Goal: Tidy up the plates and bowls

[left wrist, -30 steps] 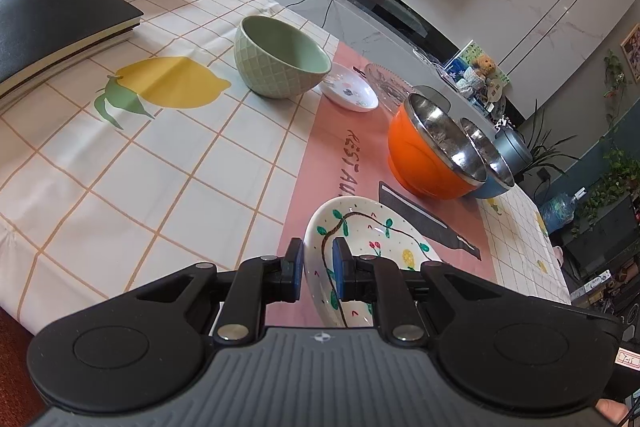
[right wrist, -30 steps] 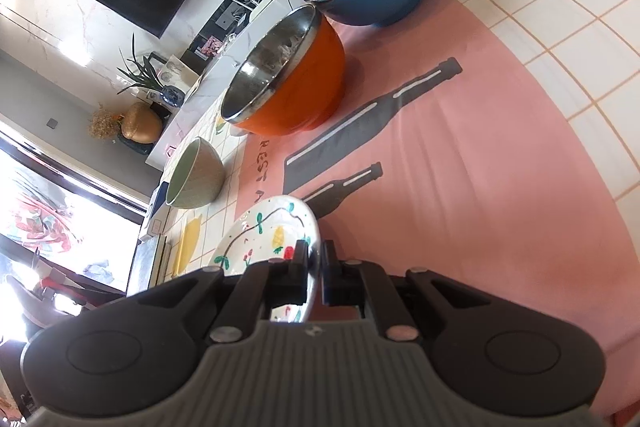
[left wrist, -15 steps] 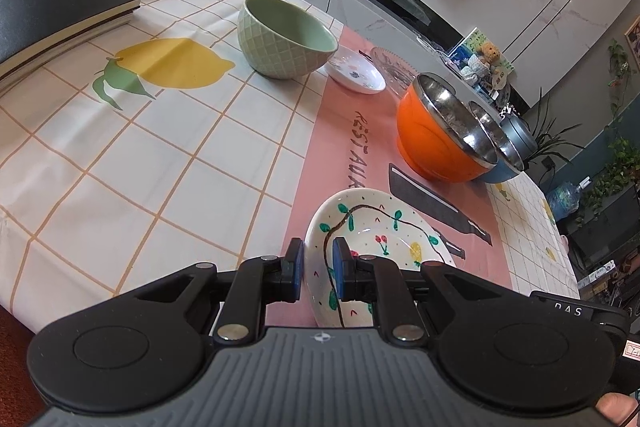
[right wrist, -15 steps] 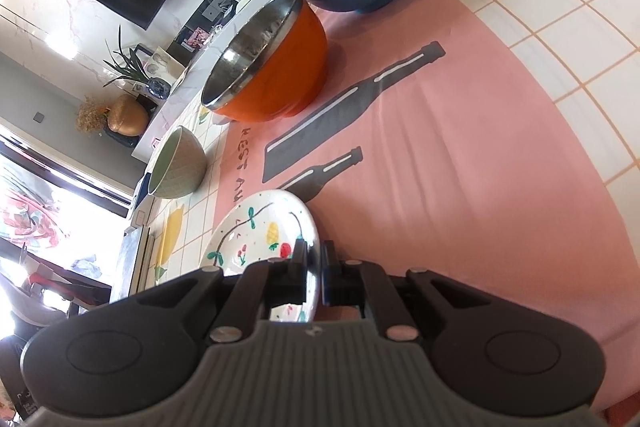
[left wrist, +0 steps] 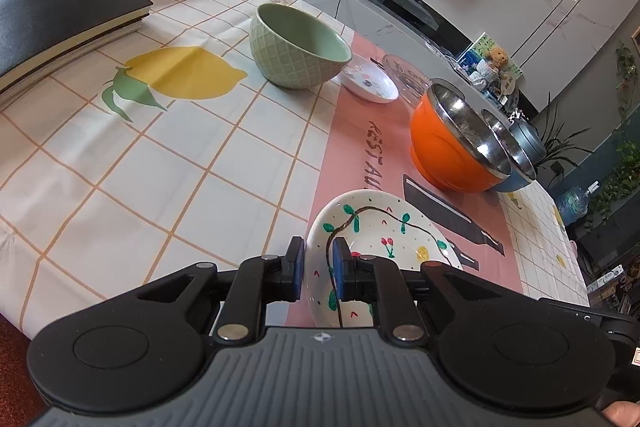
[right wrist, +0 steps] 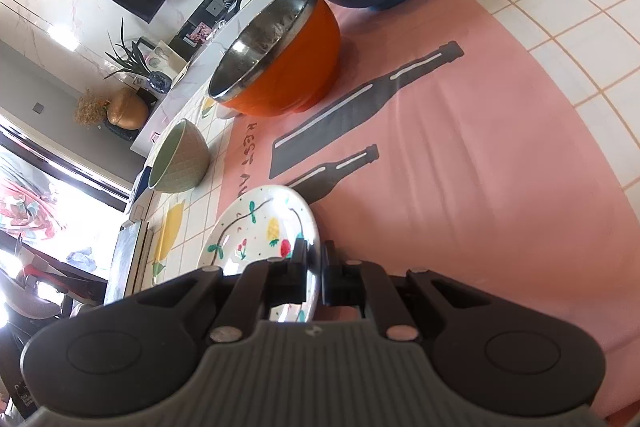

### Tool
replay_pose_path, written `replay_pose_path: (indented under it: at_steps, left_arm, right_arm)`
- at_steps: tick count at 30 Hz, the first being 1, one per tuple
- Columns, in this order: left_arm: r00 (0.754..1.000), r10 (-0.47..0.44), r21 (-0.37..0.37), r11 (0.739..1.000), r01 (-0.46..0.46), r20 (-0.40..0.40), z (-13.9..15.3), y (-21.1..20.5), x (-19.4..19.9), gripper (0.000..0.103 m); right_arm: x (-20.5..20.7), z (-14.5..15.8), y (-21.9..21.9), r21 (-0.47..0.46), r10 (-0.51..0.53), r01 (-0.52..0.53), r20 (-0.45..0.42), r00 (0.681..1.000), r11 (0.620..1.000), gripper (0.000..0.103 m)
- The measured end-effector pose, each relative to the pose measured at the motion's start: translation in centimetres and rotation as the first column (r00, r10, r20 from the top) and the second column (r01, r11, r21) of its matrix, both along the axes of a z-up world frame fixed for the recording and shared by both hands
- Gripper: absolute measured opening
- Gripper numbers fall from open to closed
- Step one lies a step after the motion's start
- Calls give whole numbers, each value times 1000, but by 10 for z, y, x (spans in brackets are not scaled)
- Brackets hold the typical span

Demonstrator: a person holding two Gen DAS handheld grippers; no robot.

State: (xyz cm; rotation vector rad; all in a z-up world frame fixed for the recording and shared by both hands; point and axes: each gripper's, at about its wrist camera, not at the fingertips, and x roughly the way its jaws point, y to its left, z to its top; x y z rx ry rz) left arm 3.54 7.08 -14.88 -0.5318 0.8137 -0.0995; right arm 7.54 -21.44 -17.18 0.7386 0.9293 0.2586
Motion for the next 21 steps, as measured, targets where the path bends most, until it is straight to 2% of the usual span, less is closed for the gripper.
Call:
replay_pose_path:
  at_steps: [5,9,11,12,21]
  left_arm:
    - [1000,-1,-5,1000,1,-6,0,1,1,17]
    - [1000,16,4,1000,-16,-5,4,5,0,27]
    - [1000,24,15,1000,-24,2,9,7,0,31]
    - [1000,23,23,999,-23,9,12,8,-1,33]
    - [995,-45,86,996,37,84,58,2,20,36]
  right_arm:
    - [0,1,2,-9,9,-9,3,1000,1000,7]
    - [-2,6,3,-30,18,-17,20,1000,999,12]
    - [-3,12,1,-41,12,-10,42,999,999,25]
    - [-4,15,1,-50,7,-5,55,998,999,26]
    - [2,50,-10,-141,26,0,179,984,990,28]
